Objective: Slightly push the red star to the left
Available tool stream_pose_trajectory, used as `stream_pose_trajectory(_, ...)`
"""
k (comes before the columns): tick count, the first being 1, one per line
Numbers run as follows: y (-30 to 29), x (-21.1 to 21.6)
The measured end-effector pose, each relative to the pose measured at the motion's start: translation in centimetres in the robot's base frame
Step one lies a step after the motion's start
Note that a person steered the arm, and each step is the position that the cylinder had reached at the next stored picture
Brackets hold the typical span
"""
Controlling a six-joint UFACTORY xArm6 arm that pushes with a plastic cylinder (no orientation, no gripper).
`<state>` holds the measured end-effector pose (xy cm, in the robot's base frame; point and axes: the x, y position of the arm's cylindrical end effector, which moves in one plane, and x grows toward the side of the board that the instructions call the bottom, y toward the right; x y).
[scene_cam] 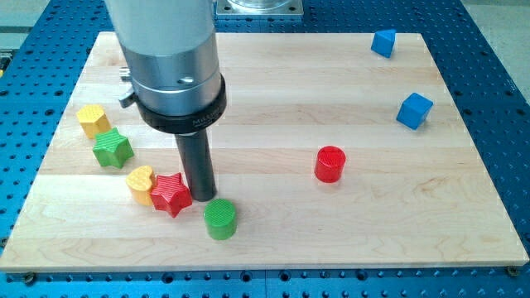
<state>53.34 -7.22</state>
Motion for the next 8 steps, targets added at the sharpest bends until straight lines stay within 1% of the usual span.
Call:
stream_pose_trajectory(1,0.9,-1.4)
stream_pose_trajectory(2,-0.3,-3.4)
stream_pose_trajectory(6,-0.5,0.8)
stream_pose_trajectory(8,-0.9,0.9)
